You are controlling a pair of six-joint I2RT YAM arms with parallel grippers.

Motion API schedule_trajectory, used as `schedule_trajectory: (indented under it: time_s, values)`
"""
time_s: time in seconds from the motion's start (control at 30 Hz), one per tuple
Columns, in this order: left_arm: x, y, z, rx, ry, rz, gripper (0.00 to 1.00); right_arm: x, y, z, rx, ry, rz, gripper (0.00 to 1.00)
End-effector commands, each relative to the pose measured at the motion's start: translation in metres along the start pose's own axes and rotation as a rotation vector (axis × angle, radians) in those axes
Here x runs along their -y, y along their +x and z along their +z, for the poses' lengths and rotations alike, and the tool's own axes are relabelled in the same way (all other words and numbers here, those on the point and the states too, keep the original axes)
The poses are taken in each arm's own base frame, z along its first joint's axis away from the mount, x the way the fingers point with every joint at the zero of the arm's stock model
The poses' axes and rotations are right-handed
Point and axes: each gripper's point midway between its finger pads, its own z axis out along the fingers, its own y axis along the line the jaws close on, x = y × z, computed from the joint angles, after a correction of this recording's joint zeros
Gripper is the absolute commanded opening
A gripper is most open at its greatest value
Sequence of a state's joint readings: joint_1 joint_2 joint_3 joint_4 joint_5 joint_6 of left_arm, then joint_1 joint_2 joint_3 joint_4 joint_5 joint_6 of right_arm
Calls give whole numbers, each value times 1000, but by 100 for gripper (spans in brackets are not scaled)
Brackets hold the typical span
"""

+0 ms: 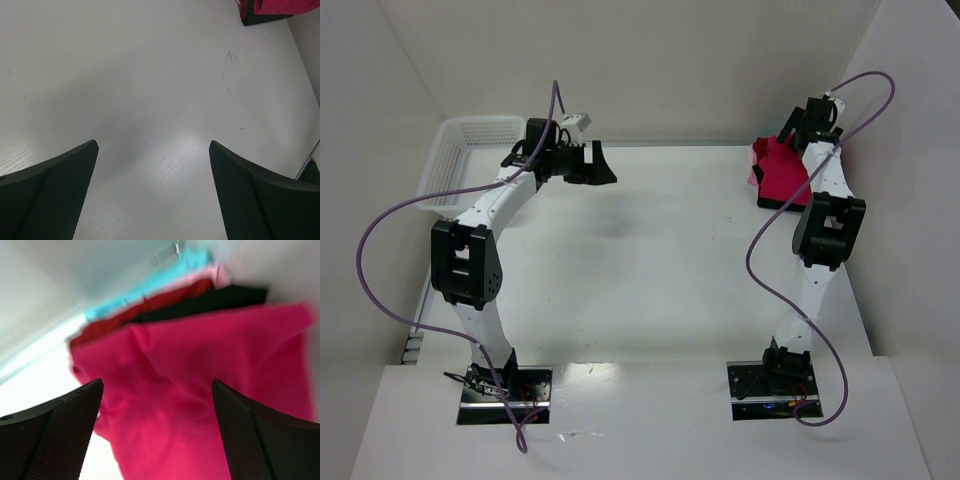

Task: Fold and stack the t-shirts
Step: Put the neatly folded tshirt into the corner of the board with the right arm

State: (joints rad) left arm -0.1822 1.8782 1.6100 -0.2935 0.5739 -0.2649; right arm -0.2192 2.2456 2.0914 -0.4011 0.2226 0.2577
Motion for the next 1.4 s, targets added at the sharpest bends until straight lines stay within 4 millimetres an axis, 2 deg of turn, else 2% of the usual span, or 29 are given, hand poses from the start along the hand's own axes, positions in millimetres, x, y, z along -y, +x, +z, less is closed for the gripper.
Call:
schedule_trajectory:
  time_s: [0.0,0.07,0.1,0.13,0.17,0.2,0.23,0.27,0.33,0.37,0.43,0.47,0.53,0.63,0.87,1.1,1.13,1.23,1.3,1.33,1.37]
  values:
    - [15,-13,-14,38,19,43,99,2,41,26,-68,7,-2,95]
    - [14,-11,-14,31,18,47,99,3,49,34,-81,11,-5,97]
    - [12,-9,-11,24,17,42,99,-2,61,41,-102,0,-24,99]
    - [12,-9,-11,23,17,42,99,-2,64,45,-107,0,-42,99]
    - [9,-4,-9,9,14,32,99,-11,60,46,-89,-8,-46,99]
    - [11,-4,-9,7,24,32,99,-8,71,56,-108,8,-67,99]
    - [10,-5,-7,7,24,32,99,-6,71,60,-108,19,-81,99]
    - [7,-2,-4,-1,23,26,99,-17,62,60,-85,3,-81,99]
    - [6,2,-1,-12,30,19,99,-14,70,71,-98,21,-86,99]
    - [7,-2,-1,-5,32,24,99,-15,59,72,-75,25,-92,99]
    - [5,-1,0,-12,30,19,99,-22,67,79,-81,19,-98,99]
    - [5,-1,0,-12,30,19,99,-26,54,80,-50,10,-99,99]
    - [4,0,2,-21,29,13,99,-29,49,86,-33,5,-105,99]
    - [5,-4,2,-14,30,18,99,-28,54,89,-53,10,-120,99]
    - [11,-5,2,-17,37,24,99,-33,48,90,-39,-13,-125,99]
    - [20,-9,-2,-5,47,39,99,-47,-4,55,40,-69,-103,99]
    - [23,-12,-5,4,48,46,99,-51,-19,44,63,-91,-97,99]
    - [25,-15,-8,11,50,51,99,-67,-43,20,102,-153,-101,99]
    - [35,-23,-14,35,51,73,99,-82,-68,-9,136,-247,-110,99]
    - [33,-24,-14,38,38,73,99,-92,-67,-19,127,-288,-117,99]
    - [37,-30,-18,57,41,87,99,-104,-86,-48,155,-373,-127,99]
